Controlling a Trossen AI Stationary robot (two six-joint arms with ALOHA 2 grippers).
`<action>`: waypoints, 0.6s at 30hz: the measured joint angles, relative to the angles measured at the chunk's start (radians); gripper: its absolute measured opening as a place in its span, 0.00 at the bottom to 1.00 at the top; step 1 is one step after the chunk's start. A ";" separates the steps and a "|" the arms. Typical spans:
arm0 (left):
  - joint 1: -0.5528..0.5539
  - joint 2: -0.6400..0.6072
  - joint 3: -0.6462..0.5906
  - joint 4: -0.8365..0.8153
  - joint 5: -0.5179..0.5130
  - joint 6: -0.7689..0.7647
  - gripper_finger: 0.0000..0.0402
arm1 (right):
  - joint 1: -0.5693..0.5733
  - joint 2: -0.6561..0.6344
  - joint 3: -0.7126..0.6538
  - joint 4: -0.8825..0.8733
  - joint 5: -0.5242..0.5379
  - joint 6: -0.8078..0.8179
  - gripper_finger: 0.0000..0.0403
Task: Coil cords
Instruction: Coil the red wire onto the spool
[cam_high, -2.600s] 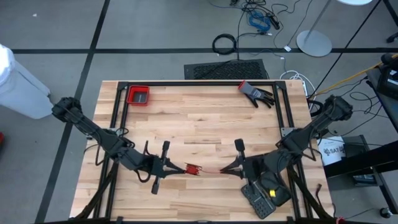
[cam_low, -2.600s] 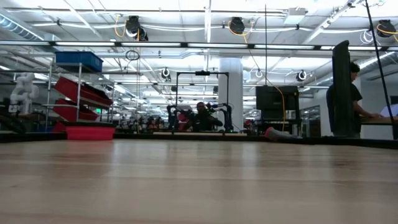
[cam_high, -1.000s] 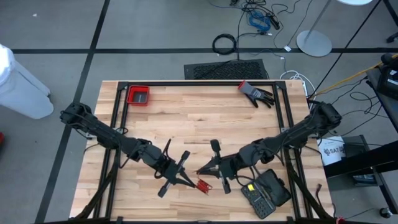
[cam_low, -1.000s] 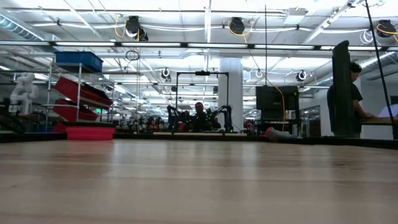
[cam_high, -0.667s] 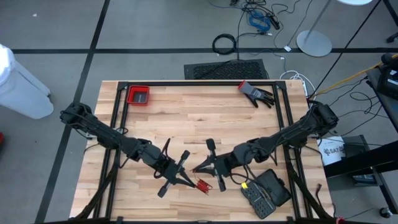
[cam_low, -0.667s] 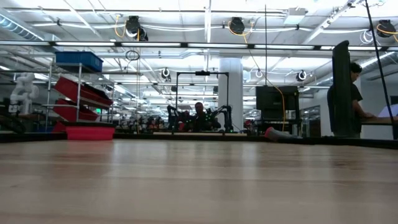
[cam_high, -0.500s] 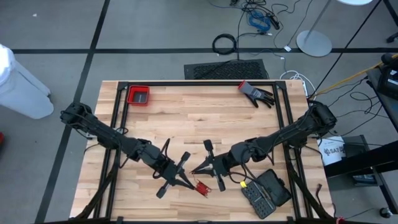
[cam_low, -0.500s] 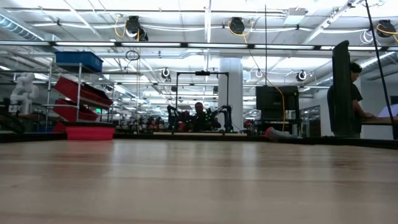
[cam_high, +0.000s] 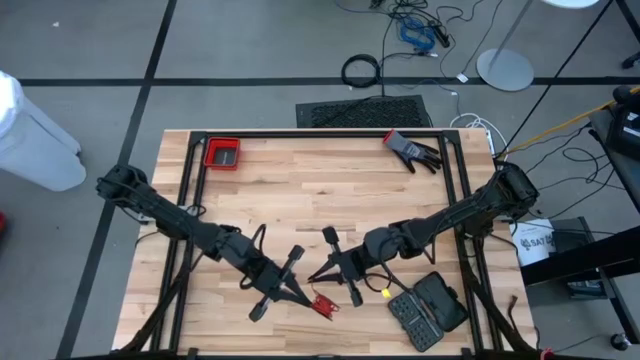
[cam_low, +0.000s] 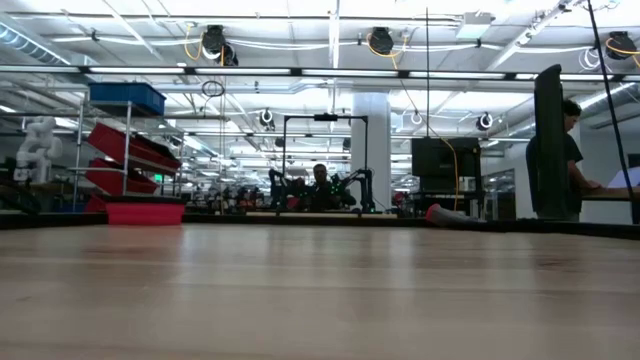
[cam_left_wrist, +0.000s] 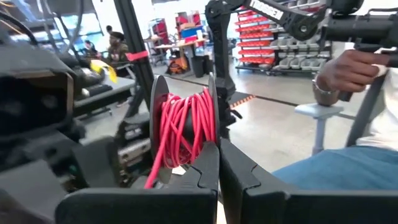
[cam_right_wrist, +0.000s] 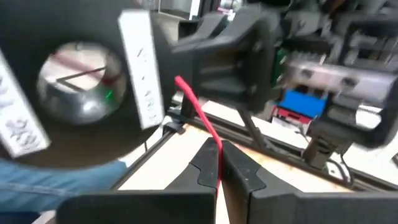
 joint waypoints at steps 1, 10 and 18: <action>-0.003 -0.002 0.000 0.001 -0.015 0.005 0.00 | 0.001 0.000 0.000 -0.009 -0.001 0.000 0.00; -0.035 -0.055 0.000 -0.066 -0.204 0.038 0.00 | 0.000 0.000 0.000 -0.080 0.000 0.005 0.00; -0.083 -0.128 0.000 -0.188 -0.371 0.064 0.00 | 0.000 -0.043 0.000 -0.188 0.010 0.031 0.00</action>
